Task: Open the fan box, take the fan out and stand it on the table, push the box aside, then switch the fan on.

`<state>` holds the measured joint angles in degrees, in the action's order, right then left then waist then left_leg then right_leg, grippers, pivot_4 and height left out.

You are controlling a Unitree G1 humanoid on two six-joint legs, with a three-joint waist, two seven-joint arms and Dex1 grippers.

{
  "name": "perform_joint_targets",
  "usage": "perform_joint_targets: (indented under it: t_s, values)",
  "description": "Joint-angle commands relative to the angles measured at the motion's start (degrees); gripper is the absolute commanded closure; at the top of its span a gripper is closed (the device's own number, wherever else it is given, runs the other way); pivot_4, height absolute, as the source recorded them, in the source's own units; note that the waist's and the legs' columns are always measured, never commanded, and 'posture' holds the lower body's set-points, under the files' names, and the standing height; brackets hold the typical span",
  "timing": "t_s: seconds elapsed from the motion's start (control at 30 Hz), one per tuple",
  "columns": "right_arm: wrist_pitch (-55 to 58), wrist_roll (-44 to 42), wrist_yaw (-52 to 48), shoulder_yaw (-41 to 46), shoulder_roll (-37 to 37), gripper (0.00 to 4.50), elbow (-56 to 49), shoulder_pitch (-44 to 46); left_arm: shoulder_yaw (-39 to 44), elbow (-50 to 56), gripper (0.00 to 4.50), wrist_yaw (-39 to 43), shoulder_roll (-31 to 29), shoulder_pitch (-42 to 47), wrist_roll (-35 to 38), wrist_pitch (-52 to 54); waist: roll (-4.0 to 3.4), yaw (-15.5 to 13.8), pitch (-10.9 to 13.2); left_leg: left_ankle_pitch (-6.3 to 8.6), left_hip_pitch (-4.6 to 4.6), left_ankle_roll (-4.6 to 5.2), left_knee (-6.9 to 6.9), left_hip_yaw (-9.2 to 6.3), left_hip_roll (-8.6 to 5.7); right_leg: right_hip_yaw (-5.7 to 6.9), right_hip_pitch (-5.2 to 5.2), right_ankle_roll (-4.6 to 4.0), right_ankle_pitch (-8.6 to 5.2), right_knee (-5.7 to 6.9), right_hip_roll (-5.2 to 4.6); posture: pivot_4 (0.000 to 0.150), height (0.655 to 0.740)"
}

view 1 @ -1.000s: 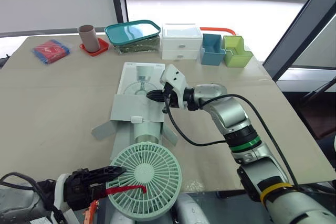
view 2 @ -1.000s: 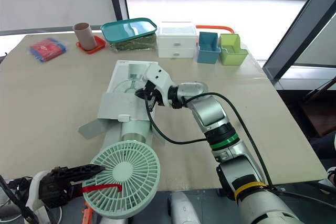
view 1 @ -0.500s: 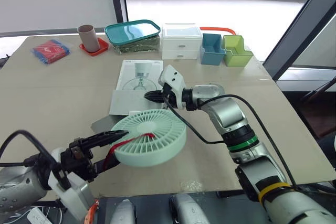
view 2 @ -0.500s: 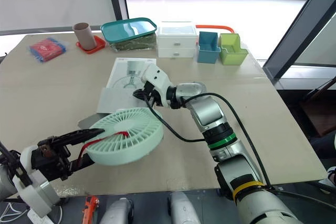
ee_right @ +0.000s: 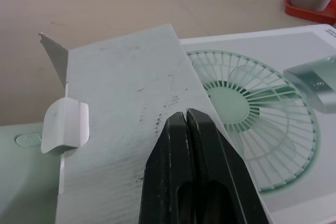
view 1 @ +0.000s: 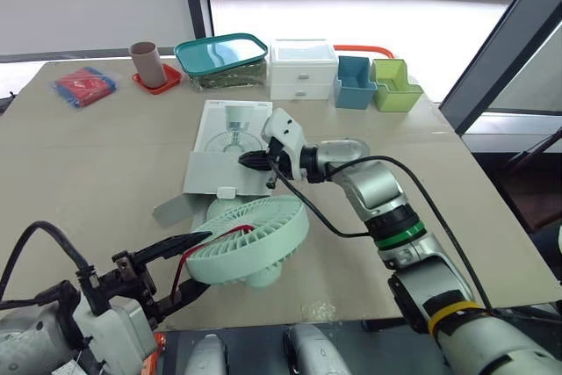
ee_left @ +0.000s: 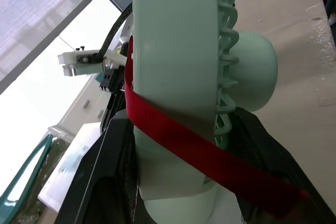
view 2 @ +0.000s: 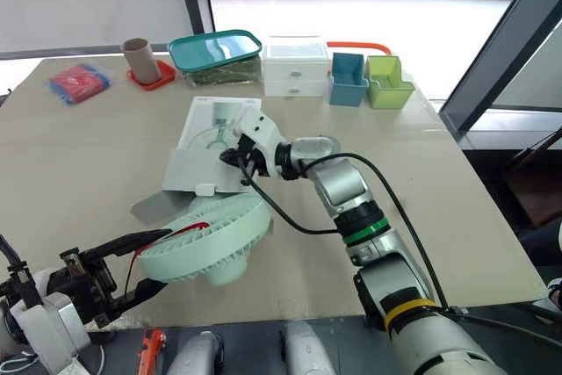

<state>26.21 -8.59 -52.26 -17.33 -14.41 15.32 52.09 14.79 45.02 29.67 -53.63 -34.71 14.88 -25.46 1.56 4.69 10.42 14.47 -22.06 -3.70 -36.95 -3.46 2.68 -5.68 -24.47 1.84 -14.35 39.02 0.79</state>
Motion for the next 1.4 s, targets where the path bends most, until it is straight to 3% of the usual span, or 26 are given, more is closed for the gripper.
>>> perform_joint_targets:
  t_s: [0.03,0.2,0.4,0.5,0.73,0.83,1.0,1.2,1.4]
  values:
    - [-3.45,0.23,-0.8,1.07,1.04,4.5,2.75,3.41,9.32,2.32,2.38,3.47,3.76,-4.42,4.07,2.76,0.01,0.02,-0.01,0.0,0.0,0.0,-0.01,-0.01,0.01,0.0,0.01,0.01,-0.03,0.0,0.03,0.15,0.74]
    - [-5.81,0.34,-2.07,0.82,2.36,4.5,6.12,5.07,14.91,8.79,2.38,5.77,11.5,-17.69,9.48,8.2,0.05,0.67,-0.02,0.03,0.01,0.05,0.01,0.06,0.01,-0.09,0.01,0.02,-0.12,-0.03,0.03,0.15,0.74]
    - [-7.92,0.32,-4.3,0.46,3.13,4.5,8.54,6.36,15.85,11.66,2.38,5.02,17.32,-23.07,16.07,11.21,0.05,1.16,0.0,0.09,0.01,0.15,0.02,0.06,-0.02,-0.1,0.02,0.02,-0.19,-0.04,0.01,0.15,0.74]
    - [-9.01,0.63,-5.28,0.44,3.13,4.5,9.72,6.64,18.34,13.59,2.38,4.32,19.58,-25.21,23.86,12.0,0.05,1.16,-0.01,0.09,0.02,0.15,-0.03,0.09,-0.02,-0.14,0.03,0.0,-0.21,-0.04,0.03,0.15,0.74]
    - [-11.08,0.91,-6.37,1.04,4.1,4.5,12.44,8.14,31.08,11.18,2.38,13.08,22.03,-36.82,39.23,14.53,0.14,1.28,0.07,0.17,-0.01,0.29,-0.04,0.12,0.03,-0.14,-0.05,-0.1,-0.33,-0.03,0.09,0.15,0.74]
    - [-11.91,1.12,-6.59,1.04,4.72,4.5,13.5,8.45,33.89,11.51,2.38,17.3,23.24,-39.97,43.43,15.41,0.21,1.32,0.07,0.18,-0.03,0.3,-0.06,0.13,0.05,-0.17,-0.06,0.29,-0.62,-0.03,0.11,0.15,0.74]
    - [-12.03,1.21,-6.9,1.14,5.41,4.5,13.39,8.17,40.19,5.12,2.38,15.63,22.98,-34.09,47.13,17.28,0.19,1.29,0.09,0.21,-0.04,0.3,-0.07,0.11,0.06,-0.14,-0.09,0.24,-0.66,-0.01,0.13,0.15,0.74]
    - [-11.34,1.29,-6.71,1.48,4.69,4.5,12.19,7.49,41.6,-1.56,2.38,16.41,24.83,-29.16,44.57,18.07,0.21,1.29,0.08,0.21,-0.05,0.3,-0.07,0.12,0.08,-0.16,-0.09,0.23,-0.65,-0.01,0.15,0.15,0.74]
    - [-10.71,1.07,-6.62,1.41,4.35,4.5,10.91,6.77,42.48,-6.74,2.38,14.21,23.07,-23.25,41.84,20.39,0.26,1.27,0.06,0.23,-0.05,0.28,-0.07,0.11,0.07,-0.15,-0.08,0.22,-0.66,-0.01,0.13,0.15,0.74]
